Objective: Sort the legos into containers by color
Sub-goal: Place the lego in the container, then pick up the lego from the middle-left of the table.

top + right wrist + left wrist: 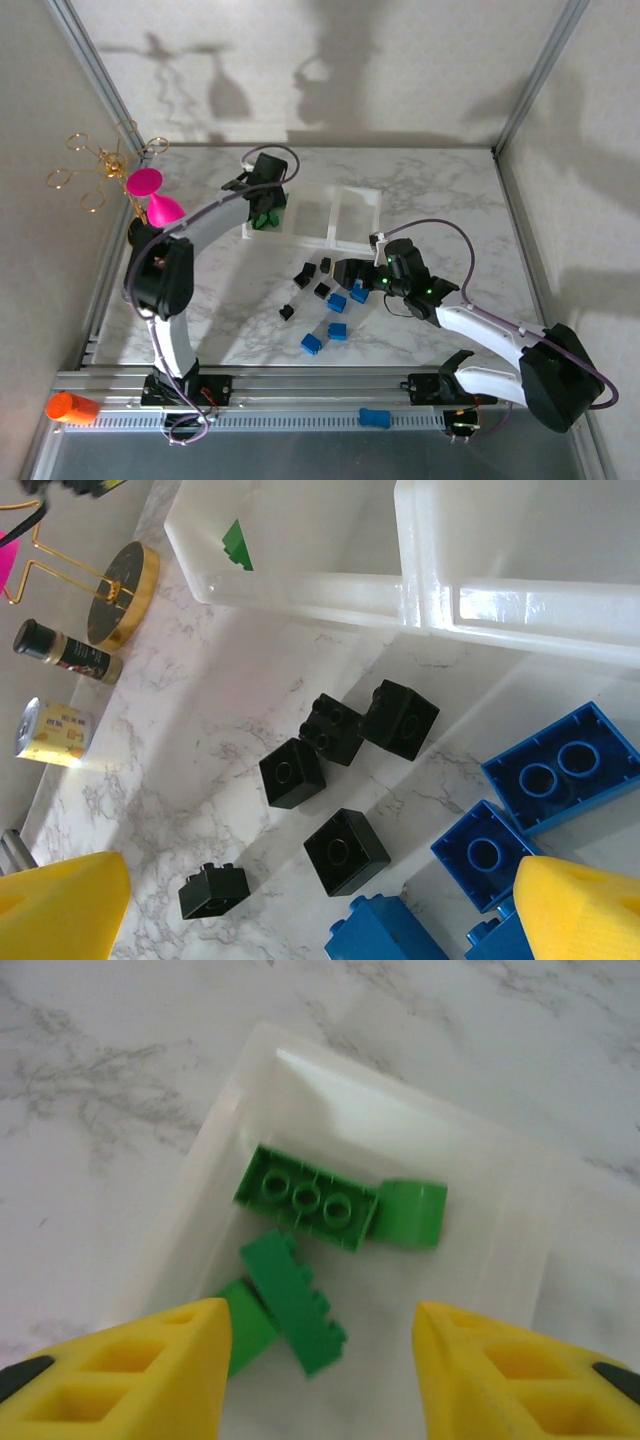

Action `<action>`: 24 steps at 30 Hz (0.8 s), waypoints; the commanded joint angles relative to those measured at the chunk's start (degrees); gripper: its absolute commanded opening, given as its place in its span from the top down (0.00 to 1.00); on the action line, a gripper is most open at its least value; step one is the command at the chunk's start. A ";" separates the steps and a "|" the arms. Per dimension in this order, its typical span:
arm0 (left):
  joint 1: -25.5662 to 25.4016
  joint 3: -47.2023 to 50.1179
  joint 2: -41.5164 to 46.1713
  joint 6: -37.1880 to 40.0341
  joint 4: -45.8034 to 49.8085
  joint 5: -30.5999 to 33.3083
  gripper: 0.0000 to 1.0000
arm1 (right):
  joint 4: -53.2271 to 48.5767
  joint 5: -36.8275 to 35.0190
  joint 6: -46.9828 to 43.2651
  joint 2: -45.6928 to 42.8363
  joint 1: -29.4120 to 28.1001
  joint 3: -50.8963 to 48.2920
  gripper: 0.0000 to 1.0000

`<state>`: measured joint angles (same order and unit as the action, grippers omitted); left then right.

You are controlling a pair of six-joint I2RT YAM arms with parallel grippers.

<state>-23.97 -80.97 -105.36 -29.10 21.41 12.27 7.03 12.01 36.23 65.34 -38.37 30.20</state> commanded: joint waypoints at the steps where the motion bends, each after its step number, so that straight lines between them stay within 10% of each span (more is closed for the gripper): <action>1: -2.61 6.98 10.29 -0.10 -0.58 -2.99 0.47 | -2.15 -0.22 -2.14 -0.21 0.14 1.27 0.01; 11: -16.90 29.46 29.80 -4.16 1.39 -6.69 0.36 | -7.33 -0.87 -0.78 -2.82 -4.38 -1.41 0.01; 24: -27.07 39.38 26.67 -8.21 2.35 -8.03 0.26 | -5.80 -3.01 3.14 -7.14 -9.78 -7.92 0.01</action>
<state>-50.57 -41.43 -76.31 -37.15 23.73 5.45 0.60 10.33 37.78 58.92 -47.66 23.20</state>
